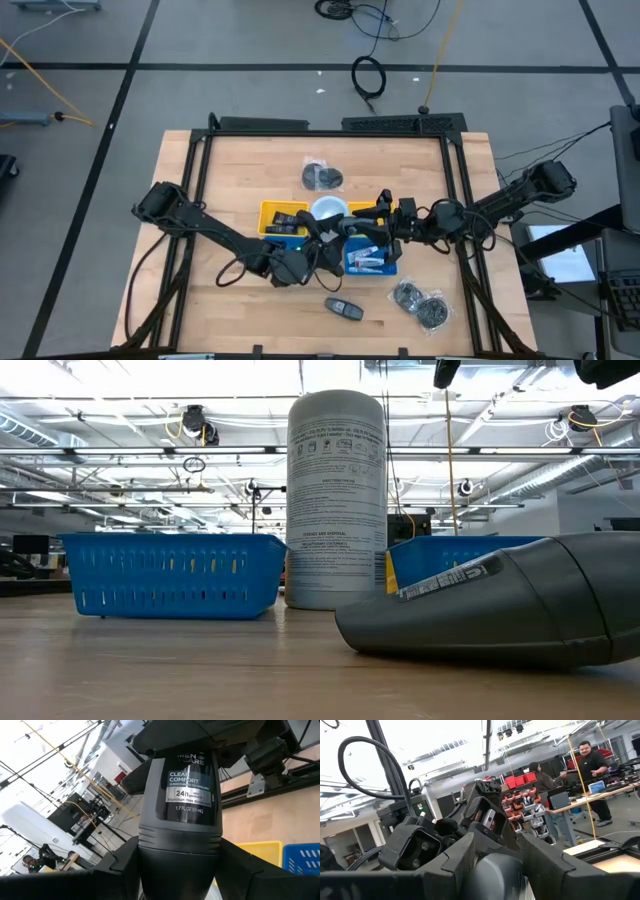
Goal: Pick & Place Travel size toiletries
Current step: Put the deodorant into the right yellow bin
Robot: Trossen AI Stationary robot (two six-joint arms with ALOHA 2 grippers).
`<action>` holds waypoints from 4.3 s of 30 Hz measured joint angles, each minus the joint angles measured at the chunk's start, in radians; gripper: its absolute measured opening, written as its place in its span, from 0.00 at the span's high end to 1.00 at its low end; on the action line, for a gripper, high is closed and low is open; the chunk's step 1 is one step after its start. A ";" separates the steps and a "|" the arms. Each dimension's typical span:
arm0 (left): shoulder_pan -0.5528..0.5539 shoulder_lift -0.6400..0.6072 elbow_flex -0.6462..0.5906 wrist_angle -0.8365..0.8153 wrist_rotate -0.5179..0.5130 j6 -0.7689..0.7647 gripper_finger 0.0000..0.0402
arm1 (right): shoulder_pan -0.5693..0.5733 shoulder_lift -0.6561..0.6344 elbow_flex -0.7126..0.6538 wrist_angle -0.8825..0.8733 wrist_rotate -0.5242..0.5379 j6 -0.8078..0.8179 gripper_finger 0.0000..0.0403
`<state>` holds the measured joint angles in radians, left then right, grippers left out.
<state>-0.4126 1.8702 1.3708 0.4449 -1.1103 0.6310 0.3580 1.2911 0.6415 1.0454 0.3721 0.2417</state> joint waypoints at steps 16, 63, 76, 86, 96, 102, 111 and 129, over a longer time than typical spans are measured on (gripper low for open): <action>0.001 0.001 0.000 0.005 -0.045 -0.005 0.54 | -0.025 0.000 0.001 -0.077 0.033 0.048 0.73; 0.067 -0.005 0.005 0.086 0.037 -0.144 0.68 | -0.036 0.027 -0.004 -0.243 -0.111 0.047 0.93; 0.056 -0.005 0.004 0.043 0.100 -0.115 0.96 | -0.035 0.009 -0.004 -0.229 -0.056 -0.019 0.92; 0.055 -0.005 0.003 0.032 0.105 -0.115 0.94 | -0.038 0.009 -0.004 -0.238 -0.053 -0.022 0.92; 0.051 -0.001 0.001 0.016 0.140 -0.131 0.97 | -0.057 0.004 -0.002 -0.268 -0.054 -0.021 0.92; 0.054 0.000 0.000 -0.026 0.171 -0.160 0.95 | -0.057 -0.064 -0.002 -0.354 -0.027 -0.041 0.93; 0.056 0.000 0.000 -0.032 0.170 -0.163 0.99 | -0.040 -0.127 -0.001 -0.499 -0.006 -0.021 0.93; 0.014 -0.001 0.001 -0.052 0.048 -0.136 0.98 | -0.035 -0.142 -0.002 -0.625 -0.004 -0.008 0.94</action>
<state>-0.3983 1.8690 1.3716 0.3933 -1.0619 0.4950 0.3229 1.1487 0.6395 0.4206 0.3680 0.2337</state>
